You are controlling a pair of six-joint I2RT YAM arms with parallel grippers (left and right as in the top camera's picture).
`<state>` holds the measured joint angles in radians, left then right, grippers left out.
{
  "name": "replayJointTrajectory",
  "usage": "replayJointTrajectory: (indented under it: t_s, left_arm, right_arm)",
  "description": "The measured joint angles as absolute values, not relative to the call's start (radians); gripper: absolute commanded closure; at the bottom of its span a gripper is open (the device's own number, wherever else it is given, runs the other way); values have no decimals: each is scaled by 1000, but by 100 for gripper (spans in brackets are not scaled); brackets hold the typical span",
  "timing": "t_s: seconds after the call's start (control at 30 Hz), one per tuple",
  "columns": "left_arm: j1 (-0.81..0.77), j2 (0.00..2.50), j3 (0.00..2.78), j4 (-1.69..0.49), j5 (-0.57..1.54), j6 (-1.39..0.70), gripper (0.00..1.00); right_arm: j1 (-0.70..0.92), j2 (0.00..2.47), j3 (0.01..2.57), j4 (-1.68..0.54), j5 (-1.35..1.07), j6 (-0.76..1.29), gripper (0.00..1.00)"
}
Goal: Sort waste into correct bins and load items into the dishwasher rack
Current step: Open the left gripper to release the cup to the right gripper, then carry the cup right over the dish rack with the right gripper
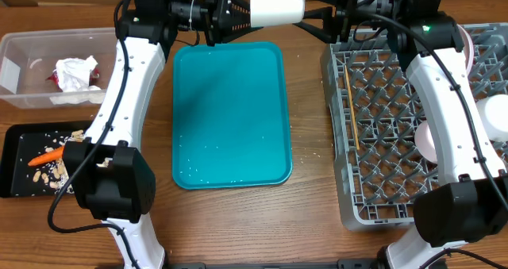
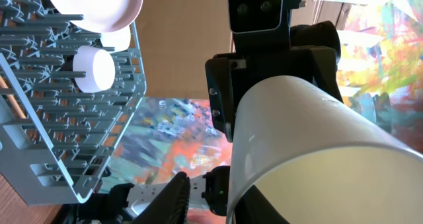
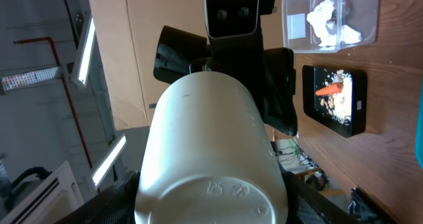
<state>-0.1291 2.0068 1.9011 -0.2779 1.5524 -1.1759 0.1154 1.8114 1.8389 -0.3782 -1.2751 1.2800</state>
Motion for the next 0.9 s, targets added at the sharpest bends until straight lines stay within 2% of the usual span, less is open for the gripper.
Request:
replayJointTrajectory:
  t_s: [0.1,0.2,0.23,0.37,0.5,0.8,0.9]
  left_arm:
    - [-129,2007,1901,-279,1552,-1176,62]
    - [-129,2007,1901,-280,1552,-1173,58]
    - [-129,2007,1901,-280,1551,-1172,53]
    - [-128,2007,1901,-280,1544,-1167,52]
    - [-120,2007,1901,-280,1532,-1143,50]
    - [-63,2007,1901,-292,1466,-1063,50]
    - [-51,2007,1901,-369,1429,-1007,49]
  right_arm:
    - [116,1811,1839,-377,-1275,1283,44]
    - [115,1811,1839,-377,-1267,1283,44]
    - [115,1811,1839,-377,-1262,1283,45]
    - [115,1811,1839,-376,-1232,1264,50]
    - [115,1811,1839,-376,-1201,1225,62]
    - [110,1811,1839,-380,-1144,1104,63]
    - [98,1811,1839,-387,-1125,1048,65]
